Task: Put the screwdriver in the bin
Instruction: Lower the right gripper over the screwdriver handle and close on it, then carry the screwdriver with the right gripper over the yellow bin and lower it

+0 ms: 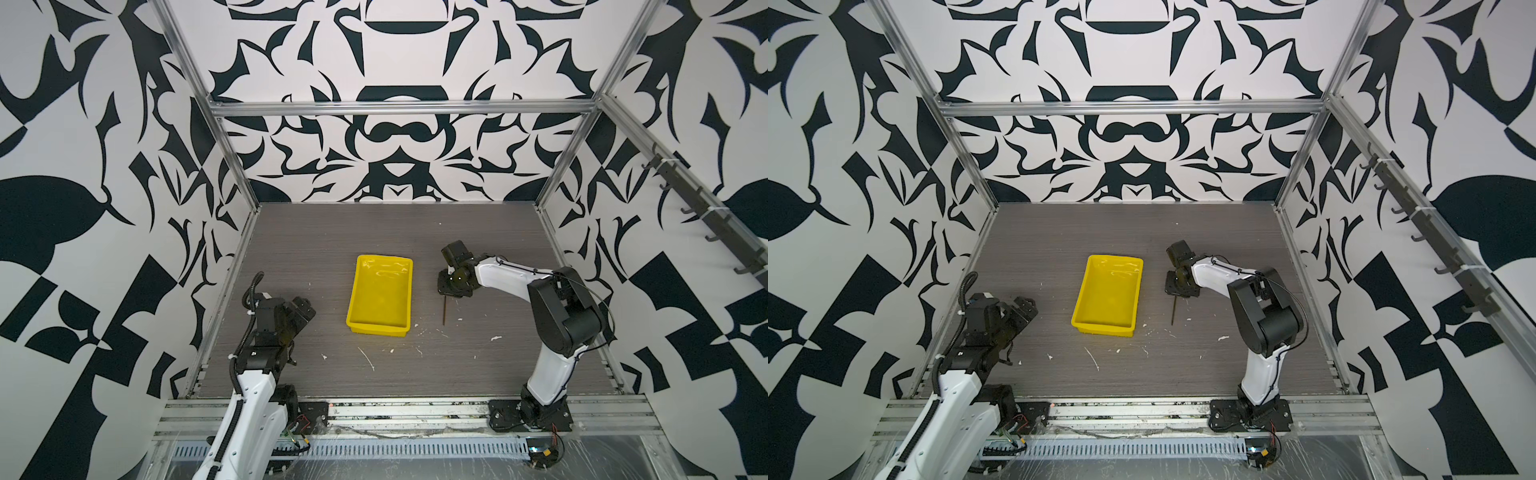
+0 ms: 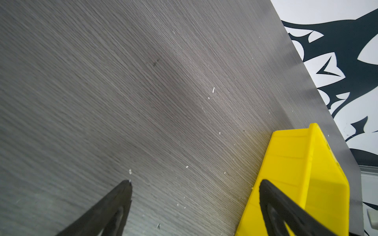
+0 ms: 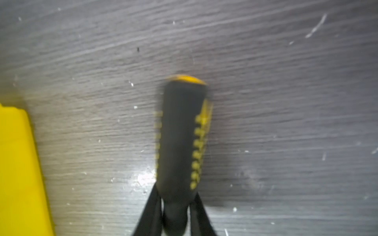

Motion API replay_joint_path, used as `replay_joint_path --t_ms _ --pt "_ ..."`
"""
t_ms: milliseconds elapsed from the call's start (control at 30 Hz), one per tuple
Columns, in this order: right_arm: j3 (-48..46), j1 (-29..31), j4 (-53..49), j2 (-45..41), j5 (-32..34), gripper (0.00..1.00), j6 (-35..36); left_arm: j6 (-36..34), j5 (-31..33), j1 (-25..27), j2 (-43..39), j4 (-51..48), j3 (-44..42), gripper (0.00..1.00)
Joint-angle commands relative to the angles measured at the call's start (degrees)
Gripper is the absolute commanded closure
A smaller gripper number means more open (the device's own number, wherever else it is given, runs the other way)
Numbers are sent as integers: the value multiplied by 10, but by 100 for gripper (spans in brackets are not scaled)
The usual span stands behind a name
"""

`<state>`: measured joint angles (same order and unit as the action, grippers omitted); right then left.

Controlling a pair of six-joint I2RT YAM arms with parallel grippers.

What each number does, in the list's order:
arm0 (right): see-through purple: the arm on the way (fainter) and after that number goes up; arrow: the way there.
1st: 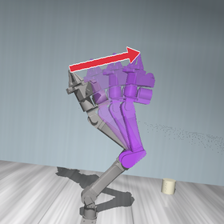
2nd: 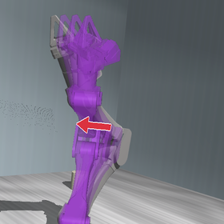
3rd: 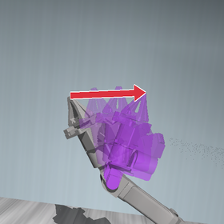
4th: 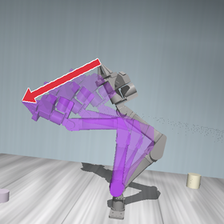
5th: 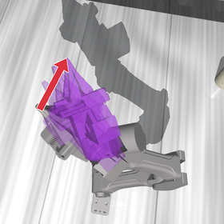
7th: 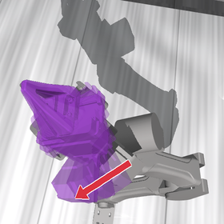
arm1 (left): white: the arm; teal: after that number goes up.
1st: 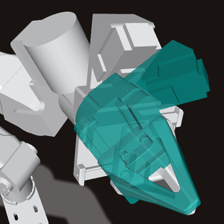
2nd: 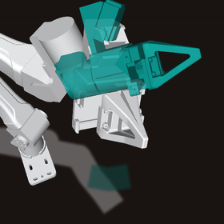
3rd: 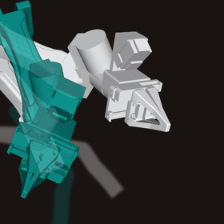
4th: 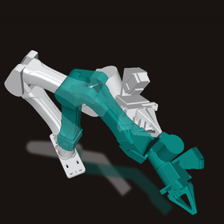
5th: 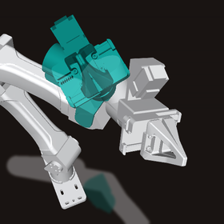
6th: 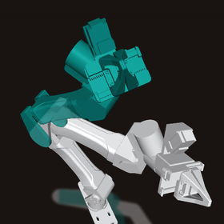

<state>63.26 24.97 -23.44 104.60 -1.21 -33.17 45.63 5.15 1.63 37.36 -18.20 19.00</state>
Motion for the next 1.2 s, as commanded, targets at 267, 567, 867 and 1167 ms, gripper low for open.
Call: replay_joint_path --t_ms 267,567,867,1167 --pt "-24 6 -64 -29 47 100 7 9 -7 0 5 14 4 0" --pt "-17 48 -67 -175 67 100 -46 6 -18 0 33 18 13 0" --pt "89 197 40 -121 65 100 -167 13 -11 0 37 17 14 0" --pt "212 234 73 47 -16 100 -237 12 -10 0 31 16 10 0"
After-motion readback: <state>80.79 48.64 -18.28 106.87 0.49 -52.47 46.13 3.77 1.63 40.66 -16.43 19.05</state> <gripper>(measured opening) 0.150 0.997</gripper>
